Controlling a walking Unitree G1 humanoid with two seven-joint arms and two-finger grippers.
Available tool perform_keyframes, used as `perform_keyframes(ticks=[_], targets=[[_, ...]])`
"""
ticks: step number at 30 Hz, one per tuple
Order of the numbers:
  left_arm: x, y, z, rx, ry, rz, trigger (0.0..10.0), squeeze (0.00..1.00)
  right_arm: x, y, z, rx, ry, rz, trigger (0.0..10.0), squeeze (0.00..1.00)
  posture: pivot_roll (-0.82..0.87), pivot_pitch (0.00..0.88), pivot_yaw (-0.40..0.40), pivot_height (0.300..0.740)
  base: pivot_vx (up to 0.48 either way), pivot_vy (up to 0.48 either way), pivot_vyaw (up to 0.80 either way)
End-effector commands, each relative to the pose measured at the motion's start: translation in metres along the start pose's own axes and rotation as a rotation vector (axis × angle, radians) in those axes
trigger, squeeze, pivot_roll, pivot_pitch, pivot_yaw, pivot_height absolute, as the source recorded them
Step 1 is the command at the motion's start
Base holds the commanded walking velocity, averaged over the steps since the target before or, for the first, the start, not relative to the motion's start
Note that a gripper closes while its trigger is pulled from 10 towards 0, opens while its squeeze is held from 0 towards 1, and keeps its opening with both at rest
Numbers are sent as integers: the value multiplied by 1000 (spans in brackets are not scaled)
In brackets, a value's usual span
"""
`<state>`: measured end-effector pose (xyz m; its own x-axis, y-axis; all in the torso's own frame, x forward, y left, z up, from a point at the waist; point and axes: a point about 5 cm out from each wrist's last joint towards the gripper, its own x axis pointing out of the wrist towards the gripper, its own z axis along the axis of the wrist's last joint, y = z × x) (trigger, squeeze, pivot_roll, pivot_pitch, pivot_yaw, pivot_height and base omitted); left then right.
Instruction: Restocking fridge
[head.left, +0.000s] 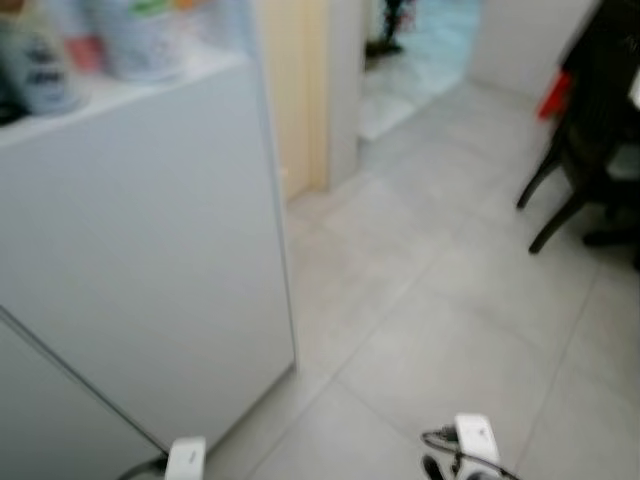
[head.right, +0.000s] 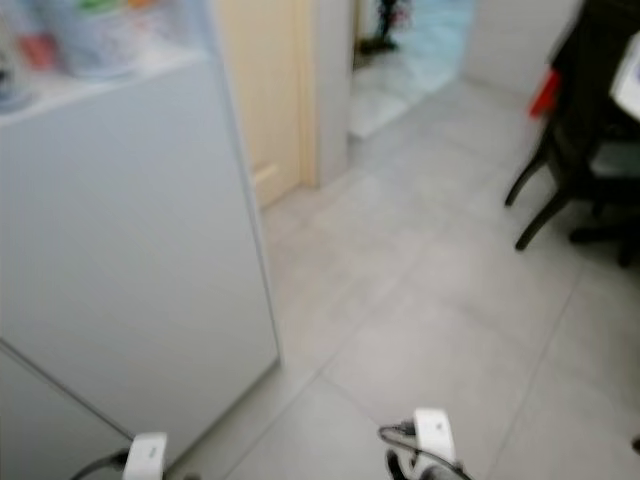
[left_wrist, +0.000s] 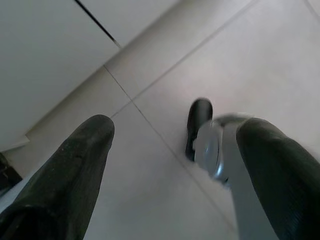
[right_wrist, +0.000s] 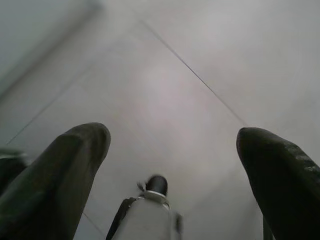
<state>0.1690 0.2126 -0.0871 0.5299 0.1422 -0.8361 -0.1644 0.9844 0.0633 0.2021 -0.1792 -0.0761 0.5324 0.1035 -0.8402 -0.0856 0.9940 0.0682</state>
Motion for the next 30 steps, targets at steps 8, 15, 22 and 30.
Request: perform_keyframes(ticks=[8, 15, 22, 30], targets=[[0, 1, -3, -23, 15, 9, 10000, 0, -1, -4, -8, 15, 22, -30, 10000, 0, -25, 0, -3, 740, 0, 0, 800], [-1, 9, -5, -1, 19, 20, 10000, 0, 0, 3, -12, 63, 22, -28, 10000, 0, -80, 0, -1, 740, 0, 0, 800], [-2, 10, -6, -29, 15, 37, 10000, 0, 0, 3, -14, 79, 22, -32, 10000, 0, -90, 0, -13, 740, 0, 0, 800], [-1, 1, -6, -24, 21, 25, 10000, 0, -2, -5, -13, 130, 13, -61, 10000, 0, -52, 0, -20, 740, 0, 0, 800]])
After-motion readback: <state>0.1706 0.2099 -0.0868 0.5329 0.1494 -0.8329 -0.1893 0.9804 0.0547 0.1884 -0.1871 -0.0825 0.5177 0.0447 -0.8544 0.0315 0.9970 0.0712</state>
